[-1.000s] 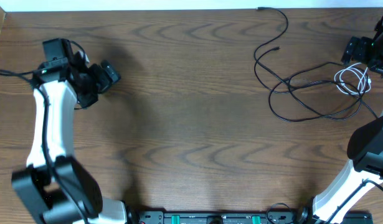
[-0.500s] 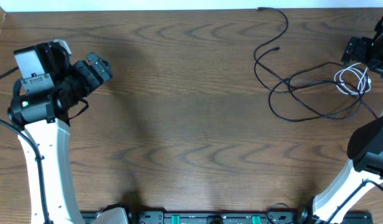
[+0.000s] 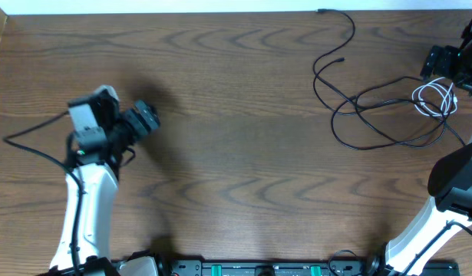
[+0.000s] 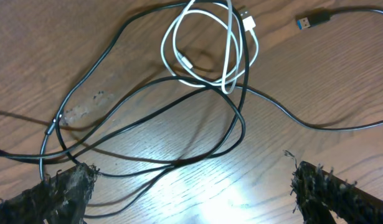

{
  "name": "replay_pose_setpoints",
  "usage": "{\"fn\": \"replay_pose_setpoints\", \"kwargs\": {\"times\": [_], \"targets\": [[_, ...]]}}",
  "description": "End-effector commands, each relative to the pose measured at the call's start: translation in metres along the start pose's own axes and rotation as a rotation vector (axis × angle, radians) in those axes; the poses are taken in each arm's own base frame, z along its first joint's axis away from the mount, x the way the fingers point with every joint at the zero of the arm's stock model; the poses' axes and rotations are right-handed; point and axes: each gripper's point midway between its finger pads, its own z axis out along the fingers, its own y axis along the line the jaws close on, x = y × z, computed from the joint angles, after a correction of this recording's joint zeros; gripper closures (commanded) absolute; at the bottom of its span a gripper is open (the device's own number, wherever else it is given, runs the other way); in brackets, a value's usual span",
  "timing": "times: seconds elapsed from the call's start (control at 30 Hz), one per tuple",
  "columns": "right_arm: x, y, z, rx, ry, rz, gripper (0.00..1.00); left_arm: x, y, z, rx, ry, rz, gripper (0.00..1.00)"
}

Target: Untangle cables

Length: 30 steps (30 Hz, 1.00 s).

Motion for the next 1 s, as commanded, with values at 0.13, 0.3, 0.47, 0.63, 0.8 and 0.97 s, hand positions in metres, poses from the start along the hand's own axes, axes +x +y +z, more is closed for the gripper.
{"fn": "replay_pose_setpoints", "kwargs": {"times": [0.13,0.3,0.47,0.63,0.8,0.97], "targets": [[0.001,0.000,0.000,-0.002,0.002,0.010,0.01,0.058,0.000,0.029,0.115,-0.132,0.124,0.02],[0.001,0.000,0.000,-0.002,0.002,0.010,0.01,0.092,0.023,0.028,0.093,-0.170,0.127,0.02],[0.001,0.000,0.000,-0.002,0.002,0.010,0.01,0.120,0.041,0.024,0.053,-0.160,0.119,0.02],[0.001,0.000,0.000,-0.002,0.002,0.010,0.01,0.143,0.056,0.022,0.022,-0.142,0.111,0.02],[0.001,0.000,0.000,-0.002,0.002,0.010,0.01,0.142,0.055,0.016,0.031,-0.172,0.117,0.02],[0.001,0.000,0.000,-0.002,0.002,0.010,0.01,0.152,0.057,0.006,0.016,-0.144,0.112,0.02]]}}
